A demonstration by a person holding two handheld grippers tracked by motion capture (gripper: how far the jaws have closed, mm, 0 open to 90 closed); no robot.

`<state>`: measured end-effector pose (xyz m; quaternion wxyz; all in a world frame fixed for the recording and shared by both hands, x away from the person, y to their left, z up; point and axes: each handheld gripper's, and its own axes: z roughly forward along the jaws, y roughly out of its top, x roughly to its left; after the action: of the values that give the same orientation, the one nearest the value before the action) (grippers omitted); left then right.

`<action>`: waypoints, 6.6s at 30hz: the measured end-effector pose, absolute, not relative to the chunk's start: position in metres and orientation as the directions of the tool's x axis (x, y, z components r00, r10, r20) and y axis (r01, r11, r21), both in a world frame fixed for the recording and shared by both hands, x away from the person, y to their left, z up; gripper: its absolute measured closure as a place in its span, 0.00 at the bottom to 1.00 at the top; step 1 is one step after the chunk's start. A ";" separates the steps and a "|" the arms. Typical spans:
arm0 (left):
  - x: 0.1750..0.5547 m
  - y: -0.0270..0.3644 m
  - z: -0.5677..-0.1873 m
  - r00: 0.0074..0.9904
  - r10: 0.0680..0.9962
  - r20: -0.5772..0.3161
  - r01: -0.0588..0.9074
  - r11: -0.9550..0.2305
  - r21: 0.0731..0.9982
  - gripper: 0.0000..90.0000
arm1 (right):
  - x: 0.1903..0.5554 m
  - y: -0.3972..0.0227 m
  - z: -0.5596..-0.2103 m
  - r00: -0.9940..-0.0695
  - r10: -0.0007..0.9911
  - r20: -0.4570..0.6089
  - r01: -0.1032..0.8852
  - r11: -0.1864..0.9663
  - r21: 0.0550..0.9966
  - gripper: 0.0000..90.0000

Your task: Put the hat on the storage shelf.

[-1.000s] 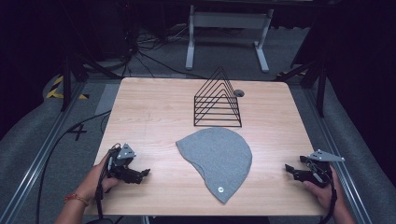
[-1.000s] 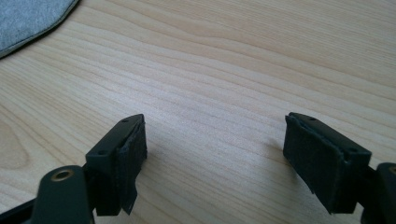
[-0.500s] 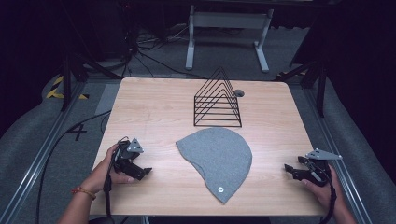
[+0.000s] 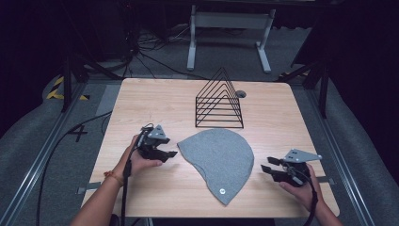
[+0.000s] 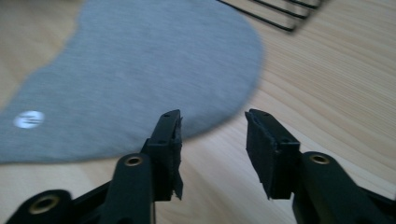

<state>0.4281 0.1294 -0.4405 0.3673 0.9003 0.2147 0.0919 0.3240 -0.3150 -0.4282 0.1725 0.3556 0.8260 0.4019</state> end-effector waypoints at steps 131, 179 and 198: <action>0.404 0.056 -0.375 0.917 0.395 0.052 0.187 -0.544 0.818 0.98 | 0.364 -0.286 -0.374 -0.721 0.690 -0.070 0.339 0.438 0.833 0.95; 0.469 0.053 -0.213 0.851 0.489 0.192 0.048 -0.436 0.899 0.98 | 0.432 -0.282 -0.214 -0.636 0.741 -0.215 0.158 0.398 0.904 0.95; 0.528 0.053 -0.194 0.802 0.575 0.163 0.103 -0.401 0.910 0.98 | 0.497 -0.269 -0.188 -0.601 0.770 -0.215 0.157 0.378 0.913 0.95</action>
<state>0.5284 0.0528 -0.1937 0.5049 0.8037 0.2108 0.2339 0.4966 -0.2695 -0.1877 0.3276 0.3038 0.7625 0.4679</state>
